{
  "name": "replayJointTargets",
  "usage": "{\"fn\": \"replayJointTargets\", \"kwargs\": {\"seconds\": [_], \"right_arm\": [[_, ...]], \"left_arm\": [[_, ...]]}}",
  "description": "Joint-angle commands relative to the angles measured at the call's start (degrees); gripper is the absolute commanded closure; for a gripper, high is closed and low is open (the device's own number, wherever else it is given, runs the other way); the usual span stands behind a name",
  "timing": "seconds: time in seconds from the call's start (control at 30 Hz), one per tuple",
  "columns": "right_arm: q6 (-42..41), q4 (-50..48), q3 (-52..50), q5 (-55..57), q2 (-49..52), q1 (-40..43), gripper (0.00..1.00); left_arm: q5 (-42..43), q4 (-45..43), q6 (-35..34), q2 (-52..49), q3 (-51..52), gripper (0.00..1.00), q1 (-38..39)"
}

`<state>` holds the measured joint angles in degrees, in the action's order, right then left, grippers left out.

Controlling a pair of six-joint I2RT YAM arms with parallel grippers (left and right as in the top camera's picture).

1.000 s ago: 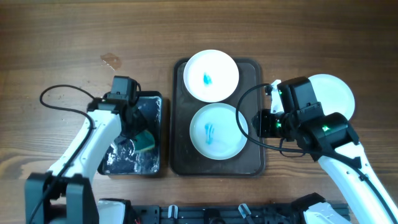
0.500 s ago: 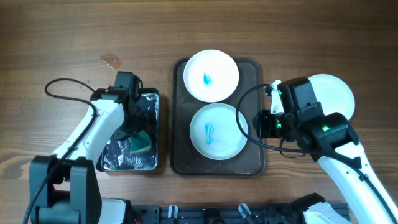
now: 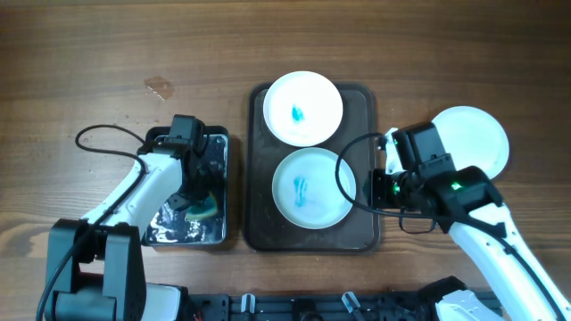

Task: Clean dirty plates on tray and stack at the side
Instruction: 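Grasp the sponge in the basin with the left gripper and lift, then scrub the held plate with the sponge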

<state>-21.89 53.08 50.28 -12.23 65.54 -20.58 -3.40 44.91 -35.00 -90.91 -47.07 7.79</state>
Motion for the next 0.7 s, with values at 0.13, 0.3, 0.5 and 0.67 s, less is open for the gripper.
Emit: {"fn": "replayJointTargets", "kwargs": {"seconds": [0.13, 0.3, 0.5, 0.67], "right_arm": [[6.9, -13.4, -4.8, -4.2, 7.6, 0.2, 0.67], [6.6, -22.6, -4.8, -0.9, 20.1, 0.2, 0.69], [5.1, -26.1, -4.8, 4.4, 28.9, 0.2, 0.73], [3.6, -26.0, -4.8, 0.9, 30.7, 0.2, 0.96]], "left_arm": [[0.8, 8.5, 1.8, 0.7, -5.6, 0.96, 0.3], [1.1, 14.9, 3.1, 5.4, -12.8, 0.96, 0.4], [4.9, 17.8, 4.8, 10.1, -18.2, 0.96, 4.0], [12.3, 9.8, 4.1, 9.8, -17.8, 0.96, 12.0]]}}
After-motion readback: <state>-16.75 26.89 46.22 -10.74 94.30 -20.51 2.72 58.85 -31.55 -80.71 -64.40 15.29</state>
